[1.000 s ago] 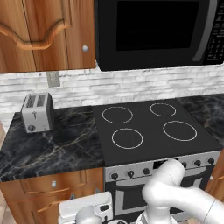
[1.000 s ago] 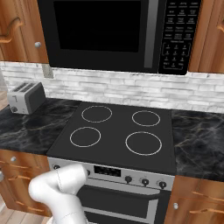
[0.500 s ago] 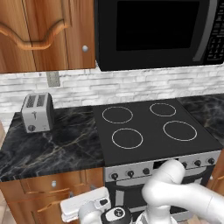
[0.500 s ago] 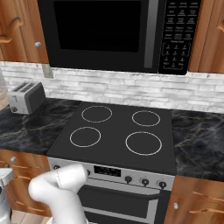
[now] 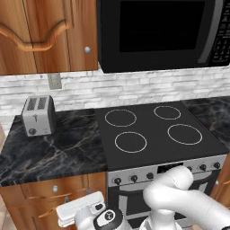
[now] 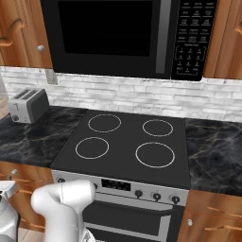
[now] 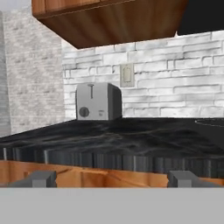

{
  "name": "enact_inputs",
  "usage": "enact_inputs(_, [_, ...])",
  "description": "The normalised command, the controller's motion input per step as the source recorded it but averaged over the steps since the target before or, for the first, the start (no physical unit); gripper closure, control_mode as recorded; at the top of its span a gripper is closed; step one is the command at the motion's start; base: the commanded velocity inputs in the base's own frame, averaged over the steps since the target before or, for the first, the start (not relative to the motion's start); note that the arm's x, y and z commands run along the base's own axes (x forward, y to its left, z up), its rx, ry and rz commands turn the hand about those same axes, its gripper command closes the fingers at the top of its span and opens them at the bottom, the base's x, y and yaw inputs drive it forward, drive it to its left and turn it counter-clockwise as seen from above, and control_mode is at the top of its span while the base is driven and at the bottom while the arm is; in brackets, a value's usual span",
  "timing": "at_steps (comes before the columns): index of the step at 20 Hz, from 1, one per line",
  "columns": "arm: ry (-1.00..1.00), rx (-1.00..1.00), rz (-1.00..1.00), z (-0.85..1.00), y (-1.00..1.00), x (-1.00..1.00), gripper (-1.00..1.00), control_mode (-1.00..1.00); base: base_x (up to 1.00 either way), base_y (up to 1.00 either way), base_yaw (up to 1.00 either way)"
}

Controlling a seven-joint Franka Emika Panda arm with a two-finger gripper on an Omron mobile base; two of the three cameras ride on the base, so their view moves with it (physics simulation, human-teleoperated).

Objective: Take the pizza cutter from the drawer on the left and place it on the dining counter for cutting.

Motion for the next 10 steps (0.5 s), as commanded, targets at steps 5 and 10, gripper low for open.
enact_inputs(5, [0.00, 0.14, -0.01, 0.00, 0.07, 0.03, -1.00, -1.00, 0.00, 0.00, 0.00])
enact_inputs(10, [0.00, 0.12, -0.05, -0.09, 0.10, 0.35, -1.00, -1.00, 0.00, 0.00, 0.00])
